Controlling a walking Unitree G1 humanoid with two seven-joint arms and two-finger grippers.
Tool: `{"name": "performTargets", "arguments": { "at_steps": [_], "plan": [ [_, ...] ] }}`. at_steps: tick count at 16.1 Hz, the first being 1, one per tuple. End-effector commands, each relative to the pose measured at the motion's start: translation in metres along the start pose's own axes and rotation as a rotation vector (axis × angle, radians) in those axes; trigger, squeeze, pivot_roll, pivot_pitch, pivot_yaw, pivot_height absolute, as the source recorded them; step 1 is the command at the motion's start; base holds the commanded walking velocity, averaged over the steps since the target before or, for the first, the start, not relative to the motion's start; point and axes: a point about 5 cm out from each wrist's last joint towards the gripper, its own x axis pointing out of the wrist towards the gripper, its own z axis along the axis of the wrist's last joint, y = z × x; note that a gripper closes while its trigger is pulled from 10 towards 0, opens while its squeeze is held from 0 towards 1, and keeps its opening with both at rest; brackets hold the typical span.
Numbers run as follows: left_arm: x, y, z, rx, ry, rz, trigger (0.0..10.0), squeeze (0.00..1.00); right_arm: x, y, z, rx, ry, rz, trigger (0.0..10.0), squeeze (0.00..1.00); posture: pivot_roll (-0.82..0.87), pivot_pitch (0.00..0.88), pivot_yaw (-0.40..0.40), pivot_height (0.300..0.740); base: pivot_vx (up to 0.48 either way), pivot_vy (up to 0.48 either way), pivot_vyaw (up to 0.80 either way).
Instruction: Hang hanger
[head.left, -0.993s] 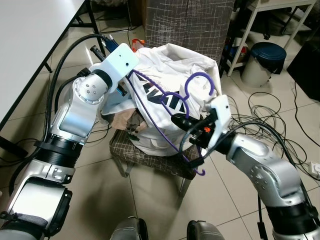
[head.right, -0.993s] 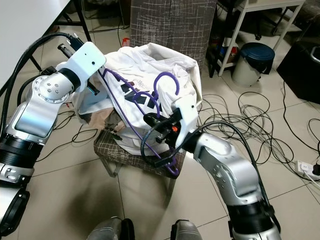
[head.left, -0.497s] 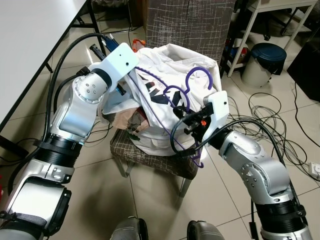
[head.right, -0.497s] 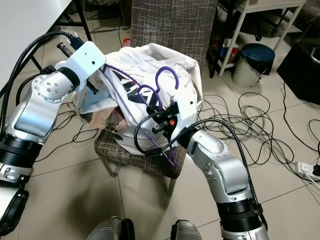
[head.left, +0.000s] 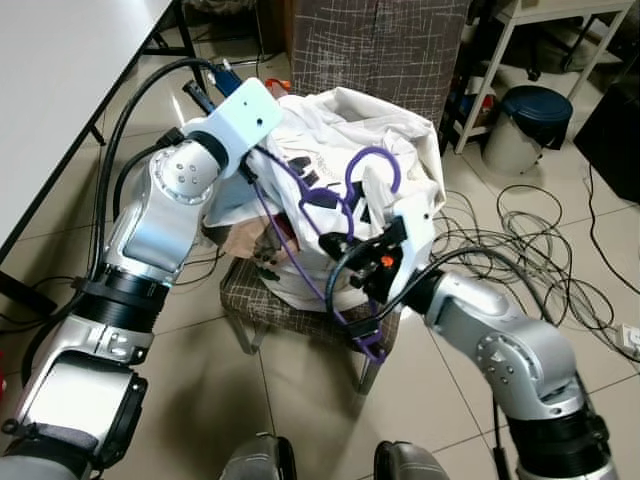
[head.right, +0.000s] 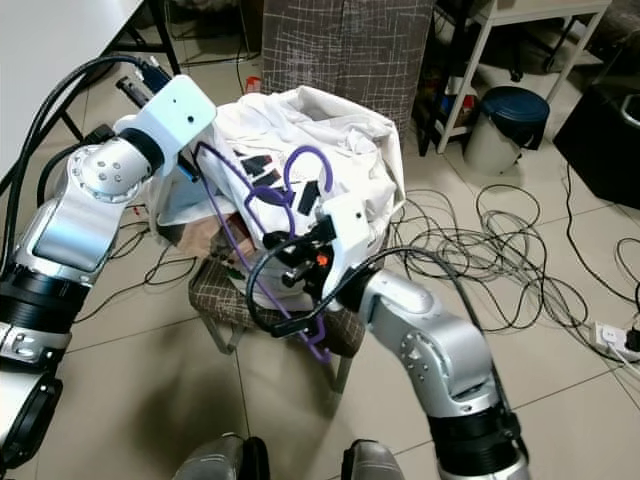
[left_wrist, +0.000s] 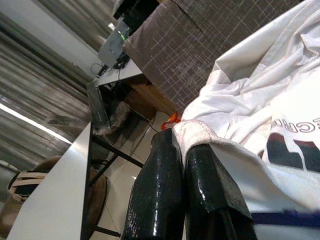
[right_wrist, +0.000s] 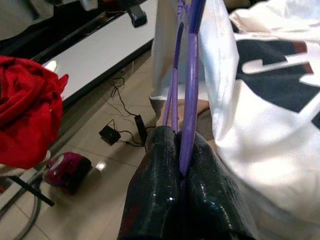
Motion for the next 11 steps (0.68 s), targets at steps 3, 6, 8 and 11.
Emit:
{"name": "performTargets", "arguments": {
  "at_steps": [3,6,8,11],
  "plan": [
    [0.003,0.013,0.008,0.013,-0.028,0.062,0.0,0.0,-0.002,-0.001,0.0,0.088,-0.042,-0.075,10.0,0.0,-0.13,0.097,0.053,0.74,0.0,0.0,0.0],
    [0.002,0.013,0.008,0.014,-0.029,0.064,0.0,0.0,-0.006,-0.018,0.001,0.213,-0.133,-0.253,10.0,0.0,-0.13,0.096,0.058,0.74,0.0,0.0,0.0],
    [0.003,0.013,0.005,0.022,-0.023,0.061,0.0,0.0,-0.008,-0.01,0.006,0.235,-0.163,-0.166,10.0,0.0,-0.13,0.093,0.061,0.74,0.0,0.0,0.0],
    [0.004,0.011,0.005,0.027,-0.022,0.056,0.0,0.0,-0.01,0.003,0.011,0.251,-0.185,-0.067,10.0,0.0,-0.13,0.089,0.064,0.74,0.0,0.0,0.0]
  ]
}}
